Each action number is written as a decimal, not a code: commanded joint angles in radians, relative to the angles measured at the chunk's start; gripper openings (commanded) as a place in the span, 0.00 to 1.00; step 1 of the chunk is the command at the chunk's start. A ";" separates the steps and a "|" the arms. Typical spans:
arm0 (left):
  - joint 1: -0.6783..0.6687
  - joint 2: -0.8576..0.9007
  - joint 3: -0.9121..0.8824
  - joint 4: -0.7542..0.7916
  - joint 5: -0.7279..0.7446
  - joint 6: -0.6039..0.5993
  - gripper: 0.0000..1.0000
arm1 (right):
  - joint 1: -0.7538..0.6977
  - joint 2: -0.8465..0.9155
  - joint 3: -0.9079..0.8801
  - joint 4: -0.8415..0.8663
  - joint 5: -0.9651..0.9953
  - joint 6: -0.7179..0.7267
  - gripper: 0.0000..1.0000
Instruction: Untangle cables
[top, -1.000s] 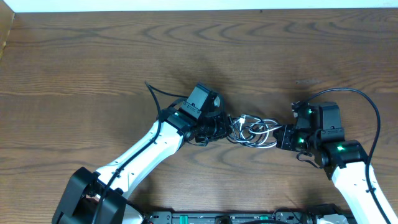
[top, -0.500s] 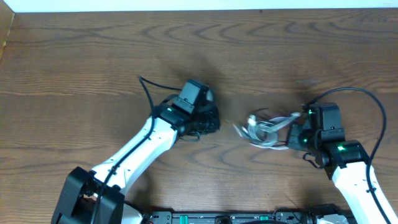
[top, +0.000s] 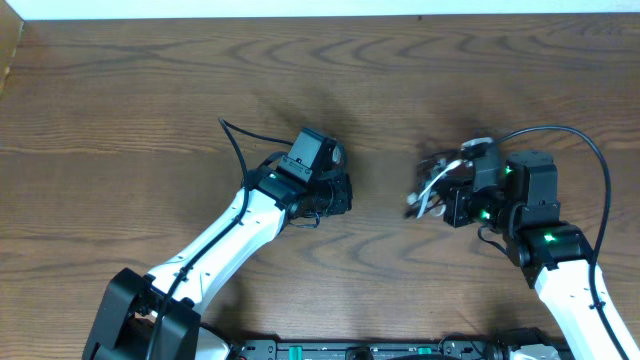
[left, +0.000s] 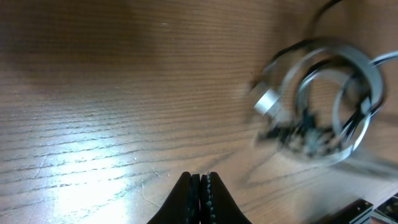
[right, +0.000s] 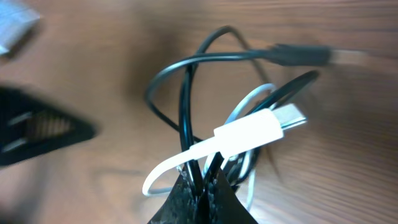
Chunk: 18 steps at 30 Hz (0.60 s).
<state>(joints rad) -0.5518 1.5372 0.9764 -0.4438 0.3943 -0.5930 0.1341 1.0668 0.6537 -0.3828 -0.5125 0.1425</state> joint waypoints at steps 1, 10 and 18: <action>0.000 -0.003 0.008 0.014 0.061 0.050 0.07 | -0.002 0.000 0.003 0.001 -0.176 -0.061 0.01; 0.000 -0.003 0.008 0.129 0.331 0.184 0.36 | -0.001 0.000 0.003 0.021 -0.050 0.124 0.01; 0.000 -0.002 0.008 0.232 0.425 0.227 0.49 | -0.002 0.000 0.003 0.082 -0.169 0.243 0.01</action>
<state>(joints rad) -0.5518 1.5372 0.9768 -0.2241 0.7635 -0.4015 0.1349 1.0668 0.6533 -0.3382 -0.5922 0.2886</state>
